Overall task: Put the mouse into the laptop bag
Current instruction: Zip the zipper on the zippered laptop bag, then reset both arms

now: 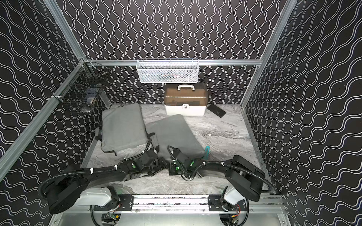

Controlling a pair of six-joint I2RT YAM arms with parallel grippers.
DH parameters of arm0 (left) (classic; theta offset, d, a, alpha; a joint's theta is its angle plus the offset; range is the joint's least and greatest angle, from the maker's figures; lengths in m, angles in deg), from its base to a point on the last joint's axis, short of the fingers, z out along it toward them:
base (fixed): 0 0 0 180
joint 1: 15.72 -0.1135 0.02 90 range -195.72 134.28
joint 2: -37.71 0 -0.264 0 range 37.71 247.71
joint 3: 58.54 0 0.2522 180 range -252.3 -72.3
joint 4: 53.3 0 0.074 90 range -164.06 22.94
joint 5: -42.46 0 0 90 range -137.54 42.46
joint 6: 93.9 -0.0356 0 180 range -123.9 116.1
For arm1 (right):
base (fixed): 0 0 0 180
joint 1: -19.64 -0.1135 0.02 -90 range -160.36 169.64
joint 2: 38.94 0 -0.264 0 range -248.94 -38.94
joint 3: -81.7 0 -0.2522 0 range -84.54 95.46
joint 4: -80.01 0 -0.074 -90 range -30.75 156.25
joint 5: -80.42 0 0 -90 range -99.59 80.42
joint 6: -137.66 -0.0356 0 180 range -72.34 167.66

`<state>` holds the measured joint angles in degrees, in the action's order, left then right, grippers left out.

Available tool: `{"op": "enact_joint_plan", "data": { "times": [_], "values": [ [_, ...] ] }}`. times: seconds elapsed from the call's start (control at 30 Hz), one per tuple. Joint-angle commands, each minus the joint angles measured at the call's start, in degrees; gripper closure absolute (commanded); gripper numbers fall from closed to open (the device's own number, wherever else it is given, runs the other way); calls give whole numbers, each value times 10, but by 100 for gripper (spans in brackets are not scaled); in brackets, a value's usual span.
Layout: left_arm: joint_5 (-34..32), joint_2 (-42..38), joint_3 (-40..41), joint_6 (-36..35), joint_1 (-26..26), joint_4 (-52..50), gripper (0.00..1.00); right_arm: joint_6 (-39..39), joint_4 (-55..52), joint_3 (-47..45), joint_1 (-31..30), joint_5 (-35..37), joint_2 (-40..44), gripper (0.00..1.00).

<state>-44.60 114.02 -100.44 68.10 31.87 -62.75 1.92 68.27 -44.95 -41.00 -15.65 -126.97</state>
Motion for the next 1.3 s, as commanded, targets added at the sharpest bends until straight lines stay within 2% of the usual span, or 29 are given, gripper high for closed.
{"op": "enact_joint_plan", "data": {
  "times": [0.0, 0.1, 0.17, 0.2, 0.33, 0.47, 0.57, 0.6, 0.63, 0.67, 0.7, 0.73, 0.77, 0.83, 0.87, 0.9, 0.93, 0.97, 1.0, 1.03, 1.07, 1.1, 1.13, 1.17, 1.23, 1.27],
  "values": [
    [-28, 8, -14, 12, 9, 3, 54, 12, 5, 17, -12, 26, -12, 100],
    [-53, -6, -26, 8, 9, -33, 84, 9, 6, 12, -11, 17, -20, 100],
    [-68, -25, -37, 1, 8, -69, 97, 1, -7, 6, -11, 18, -20, 100],
    [-79, -33, -43, -2, 8, -86, 99, -3, -12, 2, -11, 20, -18, 100],
    [-112, -62, -57, -9, 6, -138, 100, -28, -40, -25, -3, 37, 1, 100],
    [-130, -111, -37, -4, 3, -148, 100, -68, -90, -37, 48, 42, 7, 100],
    [-133, -139, -24, -9, -1, -148, 100, -53, -123, -16, 59, 45, 14, 100],
    [-134, -141, -29, -13, -4, -162, 96, -49, -143, -3, 59, 51, 19, 100],
    [-140, -142, -46, -21, -10, -194, 75, -50, -175, 15, 59, 69, 29, 90],
    [-165, -144, -70, -38, -12, -242, 44, -55, -210, 32, 57, 90, 43, 73],
    [-203, -149, -91, -46, -12, -289, 20, -63, -243, 46, 53, 118, 59, 50],
    [-250, -162, -111, -57, -15, -331, 2, -77, -283, 60, 51, 153, 80, 17],
    [-298, -179, -127, -86, -20, -348, 1, -97, -325, 75, 54, 200, 104, 2],
    [-405, -215, -155, -168, -25, -364, 1, -152, -418, 104, 74, 329, 149, 1],
    [-471, -221, -180, -188, -37, -399, 1, -164, -455, 121, 103, 370, 168, 0],
    [-520, -218, -203, -200, -54, -437, 1, -153, -457, 132, 140, 395, 183, 0],
    [-562, -215, -215, -270, -72, -417, 3, -131, -418, 121, 162, 441, 199, 0],
    [-565, -213, -215, -359, -91, -380, 4, -89, -364, 101, 172, 489, 212, 0],
    [-564, -210, -211, -405, -117, -360, 4, -7, -279, 66, 174, 555, 221, 0],
    [-579, -202, -203, -403, -144, -363, 5, 104, -177, 25, 175, 603, 223, 0],
    [-629, -194, -197, -349, -163, -400, 6, 233, -55, -21, 180, 637, 218, 0],
    [-651, -192, -188, -321, -174, -406, 6, 330, 58, -60, 186, 668, 206, 0],
    [-662, -199, -161, -330, -185, -370, 5, 408, 191, -100, 213, 685, 180, 0],
    [-656, -215, -112, -401, -195, -269, 4, 421, 262, -126, 263, 658, 148, 1],
    [-628, -226, 14, -557, -222, 1, 4, 410, 308, -136, 348, 610, 81, 1],
    [-614, -211, 73, -606, -242, 123, 4, 412, 352, -144, 390, 590, 37, 1]
  ]
}}
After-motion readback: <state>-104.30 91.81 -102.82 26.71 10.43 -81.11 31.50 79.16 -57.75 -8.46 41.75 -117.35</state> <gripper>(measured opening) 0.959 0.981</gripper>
